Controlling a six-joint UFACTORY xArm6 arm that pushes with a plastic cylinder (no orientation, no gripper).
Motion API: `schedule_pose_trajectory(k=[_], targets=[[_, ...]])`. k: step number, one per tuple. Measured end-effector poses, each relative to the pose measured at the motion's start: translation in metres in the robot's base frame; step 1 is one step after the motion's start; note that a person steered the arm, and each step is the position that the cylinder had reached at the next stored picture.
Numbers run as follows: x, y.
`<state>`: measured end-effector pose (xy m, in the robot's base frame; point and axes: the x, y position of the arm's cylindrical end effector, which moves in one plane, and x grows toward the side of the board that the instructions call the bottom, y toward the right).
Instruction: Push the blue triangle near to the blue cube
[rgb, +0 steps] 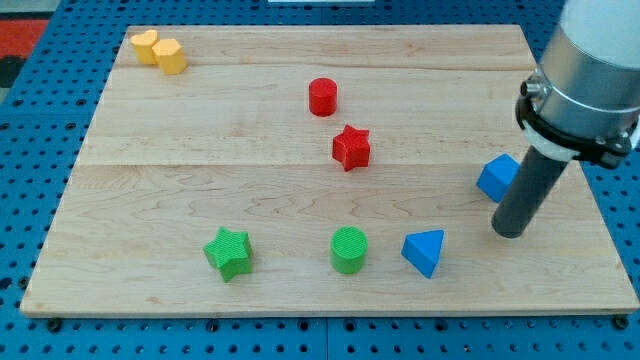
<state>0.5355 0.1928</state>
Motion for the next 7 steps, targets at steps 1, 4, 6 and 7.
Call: schedule_pose_trajectory(k=[1, 4, 6, 7], targets=[[-0.051, 0.004], [-0.019, 0.006], [0.059, -0.127], [0.030, -0.100]])
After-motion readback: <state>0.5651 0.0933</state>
